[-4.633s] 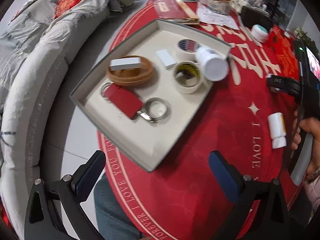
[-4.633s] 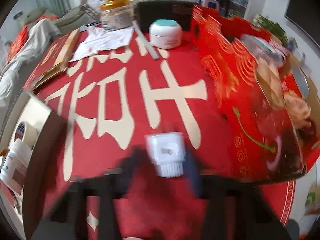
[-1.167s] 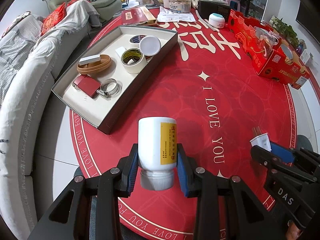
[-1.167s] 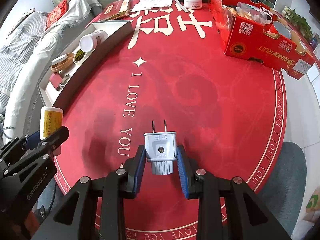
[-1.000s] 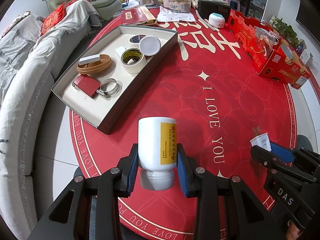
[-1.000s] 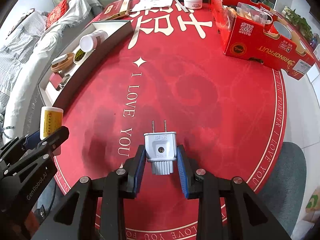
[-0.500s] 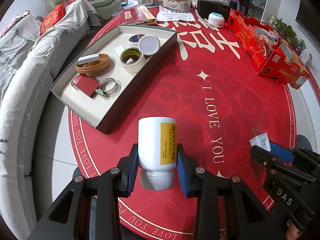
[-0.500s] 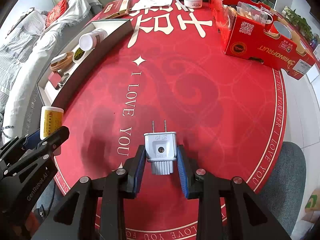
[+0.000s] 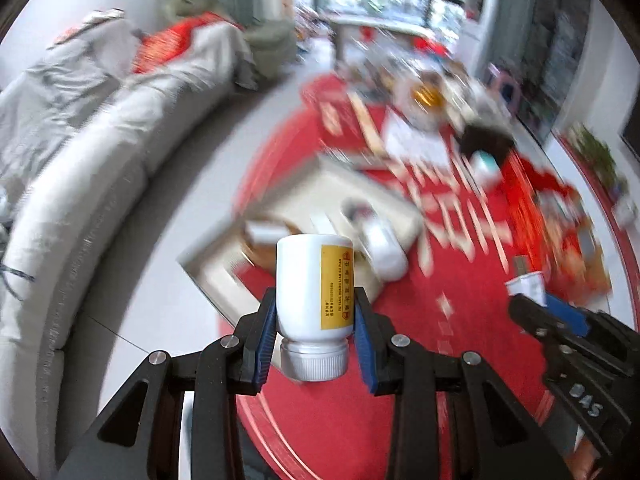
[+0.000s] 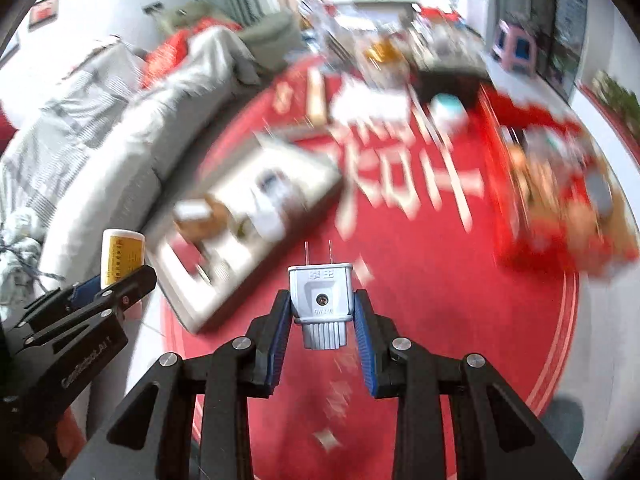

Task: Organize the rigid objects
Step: 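Carry the yellow-labelled bottle and white plug over the tray, then lower the bottle and plug into the tray and open both grippers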

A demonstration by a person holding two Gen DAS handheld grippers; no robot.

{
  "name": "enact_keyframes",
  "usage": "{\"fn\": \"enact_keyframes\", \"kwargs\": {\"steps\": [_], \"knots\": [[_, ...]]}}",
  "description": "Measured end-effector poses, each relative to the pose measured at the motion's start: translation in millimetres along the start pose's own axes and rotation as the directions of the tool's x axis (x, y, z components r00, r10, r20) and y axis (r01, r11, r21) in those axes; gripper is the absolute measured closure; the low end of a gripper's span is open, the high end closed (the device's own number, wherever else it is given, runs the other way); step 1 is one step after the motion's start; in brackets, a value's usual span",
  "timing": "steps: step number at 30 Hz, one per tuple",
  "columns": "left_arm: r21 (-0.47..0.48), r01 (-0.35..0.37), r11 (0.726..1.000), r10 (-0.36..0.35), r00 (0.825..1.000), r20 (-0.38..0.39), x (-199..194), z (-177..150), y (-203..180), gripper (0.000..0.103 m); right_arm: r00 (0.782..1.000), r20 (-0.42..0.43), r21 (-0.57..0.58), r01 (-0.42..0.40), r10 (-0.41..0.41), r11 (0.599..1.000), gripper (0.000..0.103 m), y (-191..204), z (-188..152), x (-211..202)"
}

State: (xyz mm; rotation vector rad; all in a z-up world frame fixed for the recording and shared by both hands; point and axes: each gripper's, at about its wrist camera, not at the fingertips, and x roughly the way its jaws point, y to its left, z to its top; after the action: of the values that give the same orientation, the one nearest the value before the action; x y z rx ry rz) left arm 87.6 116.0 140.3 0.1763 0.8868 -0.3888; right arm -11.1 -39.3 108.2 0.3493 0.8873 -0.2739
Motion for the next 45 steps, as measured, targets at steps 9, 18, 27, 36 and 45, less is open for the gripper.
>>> {"fn": "enact_keyframes", "kwargs": {"steps": [9,18,27,36,45], "knots": [[-0.103,-0.102,0.989,0.106,0.994,0.035,27.6,66.8,45.2,0.065,0.992,0.102,-0.112,-0.068,0.079,0.991,0.071,58.6,111.6,1.2],[-0.120,-0.128,0.984,0.119,0.990,-0.076,93.1,69.2,48.6,0.065,0.998,-0.026,-0.138,-0.068,0.065,0.988,0.071,81.7,133.5,75.2],[-0.123,-0.137,0.983,0.116,0.980,-0.163,137.3,62.1,47.3,0.065,0.992,-0.121,-0.137,-0.054,0.037,0.989,0.071,78.3,127.8,126.7],[-0.124,-0.143,0.982,0.116,0.972,-0.205,161.6,55.4,46.3,0.065,0.984,-0.179,-0.134,-0.038,0.013,0.990,0.071,74.3,123.5,158.7],[-0.082,-0.170,0.982,0.145,0.958,-0.246,186.0,43.8,44.8,0.032,0.968,-0.250,-0.169,-0.038,-0.005,0.985,0.070,79.2,113.8,190.0]]}}
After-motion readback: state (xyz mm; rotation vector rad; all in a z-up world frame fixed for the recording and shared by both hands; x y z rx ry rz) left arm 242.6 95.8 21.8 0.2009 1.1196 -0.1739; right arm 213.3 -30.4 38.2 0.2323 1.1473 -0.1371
